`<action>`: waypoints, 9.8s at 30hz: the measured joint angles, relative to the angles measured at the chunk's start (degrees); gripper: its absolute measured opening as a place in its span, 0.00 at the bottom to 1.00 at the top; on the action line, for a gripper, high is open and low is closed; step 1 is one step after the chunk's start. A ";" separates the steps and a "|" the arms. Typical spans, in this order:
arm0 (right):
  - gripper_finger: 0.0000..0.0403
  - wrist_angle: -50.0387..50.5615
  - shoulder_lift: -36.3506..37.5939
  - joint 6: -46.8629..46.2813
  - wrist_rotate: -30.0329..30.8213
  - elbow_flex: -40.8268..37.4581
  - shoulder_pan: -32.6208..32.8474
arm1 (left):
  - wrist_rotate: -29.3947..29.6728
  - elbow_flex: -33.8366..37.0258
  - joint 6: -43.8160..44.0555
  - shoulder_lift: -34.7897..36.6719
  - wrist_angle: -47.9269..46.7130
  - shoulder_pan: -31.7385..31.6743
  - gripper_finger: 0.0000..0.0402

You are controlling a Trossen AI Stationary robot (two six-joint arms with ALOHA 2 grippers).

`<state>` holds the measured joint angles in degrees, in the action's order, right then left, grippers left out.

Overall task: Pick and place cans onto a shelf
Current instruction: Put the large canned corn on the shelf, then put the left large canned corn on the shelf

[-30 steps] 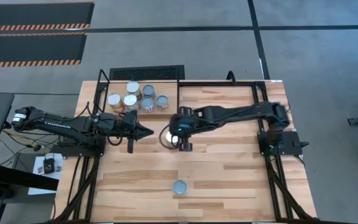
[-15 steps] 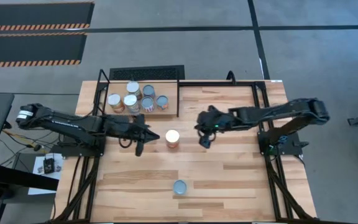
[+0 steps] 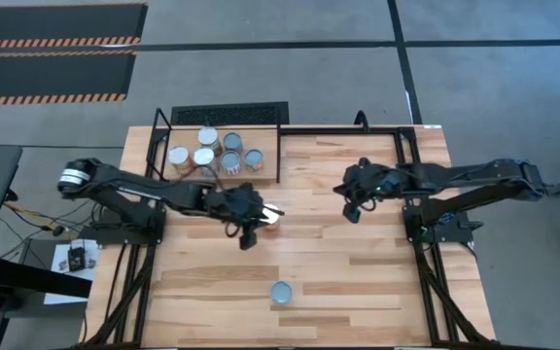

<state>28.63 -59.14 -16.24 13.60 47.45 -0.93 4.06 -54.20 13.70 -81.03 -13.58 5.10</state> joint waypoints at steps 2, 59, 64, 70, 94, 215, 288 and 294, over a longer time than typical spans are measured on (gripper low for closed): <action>0.03 0.83 1.82 0.73 -0.02 -0.74 -0.70 | 0.94 -2.45 -0.95 -2.78 -0.93 0.00 0.20; 0.03 2.16 8.29 6.20 0.02 -3.99 -2.60 | 4.00 -9.83 -27.89 -10.89 -21.31 -2.23 0.01; 0.03 2.18 8.29 6.24 0.02 -3.99 -2.60 | 3.53 -12.13 -18.83 -10.98 -22.49 -3.74 0.00; 0.03 2.18 8.27 7.11 0.02 -3.97 -2.60 | 4.00 -19.91 -9.00 -10.98 -30.44 -8.04 0.00; 0.03 2.09 8.26 7.75 0.00 -3.95 -2.60 | 23.51 -49.12 2.29 -2.25 -74.64 -34.48 0.00; 0.04 18.54 9.22 -9.45 -19.79 -3.88 10.08 | 18.06 5.73 96.97 -5.36 -25.72 -11.78 0.81; 0.22 -9.59 -24.17 -16.91 -39.06 -1.49 2.80 | -1.70 5.68 43.04 -3.33 7.64 8.47 0.15; 0.22 -9.12 -25.57 -16.28 -43.77 -1.48 2.37 | -1.63 5.68 41.92 -3.33 7.22 8.83 0.04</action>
<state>19.51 -84.71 -32.52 -30.17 45.98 1.44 2.43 -48.51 55.62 -84.36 -6.36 13.93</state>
